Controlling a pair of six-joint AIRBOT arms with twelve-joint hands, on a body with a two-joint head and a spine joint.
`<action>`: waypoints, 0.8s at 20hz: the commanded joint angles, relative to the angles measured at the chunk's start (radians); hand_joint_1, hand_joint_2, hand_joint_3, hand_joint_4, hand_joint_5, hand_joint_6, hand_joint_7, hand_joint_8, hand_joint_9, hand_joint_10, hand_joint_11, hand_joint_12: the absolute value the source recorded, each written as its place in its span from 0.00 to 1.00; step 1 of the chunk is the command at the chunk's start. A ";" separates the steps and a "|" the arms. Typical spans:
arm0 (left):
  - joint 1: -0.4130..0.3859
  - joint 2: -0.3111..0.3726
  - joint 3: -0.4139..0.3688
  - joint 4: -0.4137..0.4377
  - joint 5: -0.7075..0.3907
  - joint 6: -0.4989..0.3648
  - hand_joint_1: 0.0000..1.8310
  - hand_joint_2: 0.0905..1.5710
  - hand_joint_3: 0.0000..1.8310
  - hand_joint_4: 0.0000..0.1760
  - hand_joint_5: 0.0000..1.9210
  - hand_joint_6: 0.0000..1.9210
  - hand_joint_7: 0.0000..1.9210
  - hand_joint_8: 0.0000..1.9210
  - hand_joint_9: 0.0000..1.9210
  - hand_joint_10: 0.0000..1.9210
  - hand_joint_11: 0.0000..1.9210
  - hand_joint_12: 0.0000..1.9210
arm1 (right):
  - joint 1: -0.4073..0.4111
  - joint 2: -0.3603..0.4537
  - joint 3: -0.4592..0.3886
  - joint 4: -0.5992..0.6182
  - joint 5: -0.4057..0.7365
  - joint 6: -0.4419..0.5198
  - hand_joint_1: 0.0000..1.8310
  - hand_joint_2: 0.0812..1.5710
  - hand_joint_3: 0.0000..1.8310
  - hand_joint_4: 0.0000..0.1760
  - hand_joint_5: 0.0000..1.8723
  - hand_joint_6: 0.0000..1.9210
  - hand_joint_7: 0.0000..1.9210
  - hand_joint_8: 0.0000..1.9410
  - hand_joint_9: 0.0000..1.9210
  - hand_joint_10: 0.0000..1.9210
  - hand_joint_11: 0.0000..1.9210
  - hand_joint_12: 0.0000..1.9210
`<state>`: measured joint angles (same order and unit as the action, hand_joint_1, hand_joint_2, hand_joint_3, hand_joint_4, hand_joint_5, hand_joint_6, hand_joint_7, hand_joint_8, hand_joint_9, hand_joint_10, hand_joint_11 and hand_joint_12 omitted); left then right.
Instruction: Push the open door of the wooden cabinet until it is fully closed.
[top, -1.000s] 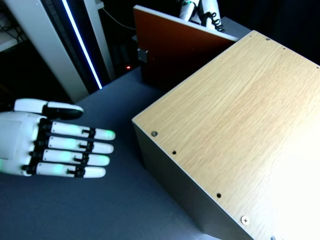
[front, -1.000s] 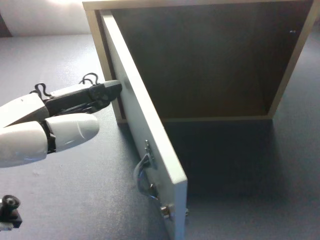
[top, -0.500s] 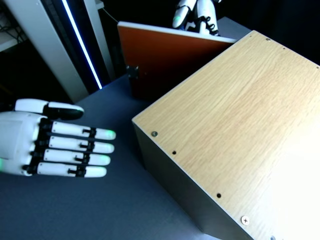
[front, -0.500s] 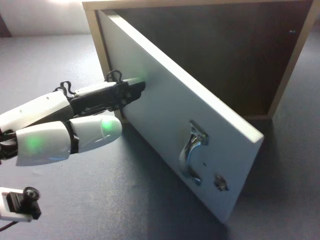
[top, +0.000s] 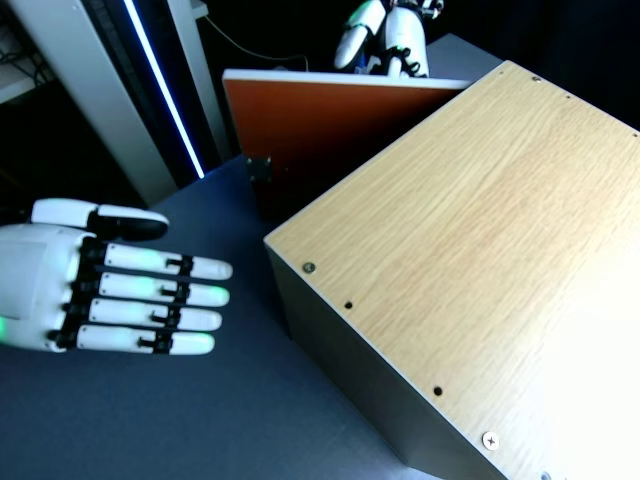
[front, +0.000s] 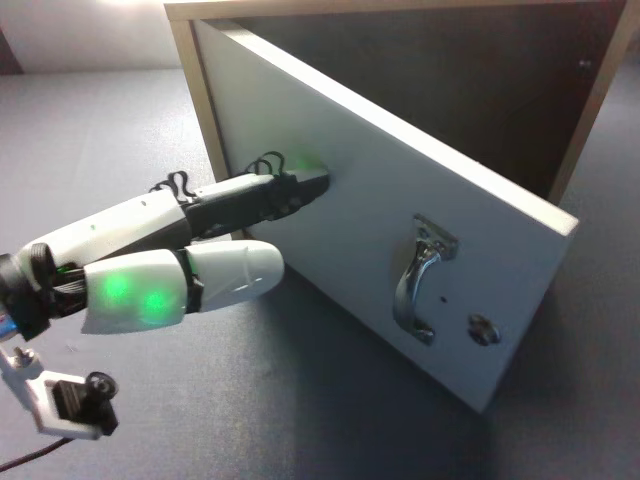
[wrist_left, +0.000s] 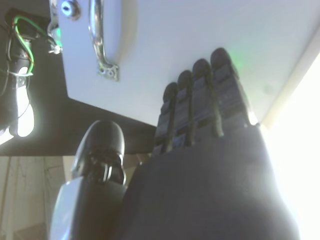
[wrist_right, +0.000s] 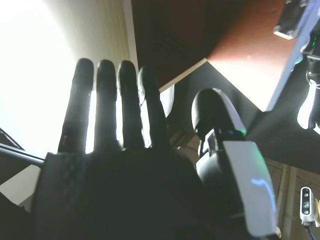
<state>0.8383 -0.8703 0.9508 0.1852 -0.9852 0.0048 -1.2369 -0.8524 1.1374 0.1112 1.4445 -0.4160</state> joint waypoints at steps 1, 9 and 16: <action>-0.018 -0.007 0.004 -0.010 -0.105 -0.005 0.00 0.97 0.01 0.00 0.07 0.00 0.09 0.00 0.08 0.00 0.05 0.00 | 0.009 0.002 0.006 0.029 0.123 0.009 0.08 0.91 0.00 0.00 0.17 0.00 0.16 0.00 0.14 0.00 0.09 0.11; -0.093 -0.093 0.072 -0.008 -0.043 -0.005 0.00 0.97 0.00 0.00 0.08 0.00 0.08 0.00 0.06 0.00 0.05 0.00 | 0.009 0.000 0.007 0.029 0.123 0.010 0.08 0.91 0.00 0.00 0.18 0.00 0.16 0.00 0.15 0.00 0.11 0.10; -0.154 -0.139 0.117 -0.009 -0.019 -0.005 0.00 0.95 0.00 0.00 0.08 0.00 0.09 0.00 0.10 0.01 0.10 0.03 | 0.009 0.000 0.007 0.029 0.123 0.013 0.08 0.91 0.00 0.00 0.18 0.00 0.16 0.00 0.15 0.00 0.11 0.08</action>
<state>0.6933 -1.0069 1.0676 0.1886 -0.8906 0.0051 -1.2369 -0.8524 1.1385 0.1097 1.4460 -0.4145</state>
